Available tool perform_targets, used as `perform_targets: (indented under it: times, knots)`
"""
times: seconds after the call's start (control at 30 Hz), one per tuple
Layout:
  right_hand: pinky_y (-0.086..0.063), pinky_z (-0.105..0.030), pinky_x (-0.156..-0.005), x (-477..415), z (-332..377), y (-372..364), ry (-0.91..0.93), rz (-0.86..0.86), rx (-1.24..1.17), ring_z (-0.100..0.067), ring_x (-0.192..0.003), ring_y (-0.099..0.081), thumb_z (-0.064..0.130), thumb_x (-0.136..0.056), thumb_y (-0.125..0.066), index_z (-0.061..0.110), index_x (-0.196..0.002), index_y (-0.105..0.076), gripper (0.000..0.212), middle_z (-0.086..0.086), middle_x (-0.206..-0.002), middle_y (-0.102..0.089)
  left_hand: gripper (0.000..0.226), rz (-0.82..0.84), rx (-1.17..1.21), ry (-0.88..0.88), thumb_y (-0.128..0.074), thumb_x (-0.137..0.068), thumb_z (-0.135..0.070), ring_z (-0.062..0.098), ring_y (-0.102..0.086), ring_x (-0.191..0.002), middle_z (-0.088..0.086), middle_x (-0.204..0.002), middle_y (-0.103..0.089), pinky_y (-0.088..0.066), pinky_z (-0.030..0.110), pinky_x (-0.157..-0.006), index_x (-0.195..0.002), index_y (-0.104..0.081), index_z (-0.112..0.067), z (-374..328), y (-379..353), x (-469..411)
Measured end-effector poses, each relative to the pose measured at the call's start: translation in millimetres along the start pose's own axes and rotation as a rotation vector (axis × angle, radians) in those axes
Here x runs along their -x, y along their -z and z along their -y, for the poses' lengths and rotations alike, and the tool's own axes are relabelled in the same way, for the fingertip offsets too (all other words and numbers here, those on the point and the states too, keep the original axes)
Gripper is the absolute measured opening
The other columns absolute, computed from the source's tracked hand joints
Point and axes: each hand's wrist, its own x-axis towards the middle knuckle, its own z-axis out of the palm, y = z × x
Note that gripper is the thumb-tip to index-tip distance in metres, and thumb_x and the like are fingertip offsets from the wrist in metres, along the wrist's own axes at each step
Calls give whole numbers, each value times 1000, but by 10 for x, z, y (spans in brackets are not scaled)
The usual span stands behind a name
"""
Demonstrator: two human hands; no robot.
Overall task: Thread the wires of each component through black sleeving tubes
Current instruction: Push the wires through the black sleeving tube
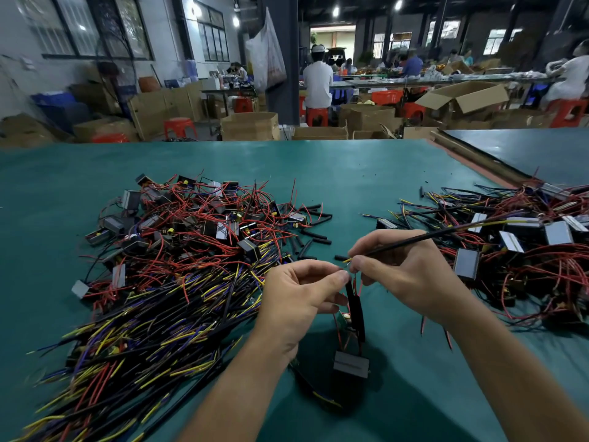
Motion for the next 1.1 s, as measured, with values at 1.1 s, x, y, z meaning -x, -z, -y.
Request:
perform_targets:
  times: [1.1]
  knots:
    - [-53,-23,-62,-7,23,41,47,155,89,-13,-65,-68,16,-75,-73,16,-83,-75,8,0,-71,-72,9,132,75,134,-55,-95,-6,7,-61,-50,2,-70,-70,-51,21,-46,-88,-61,-5,-16,-22,-4]
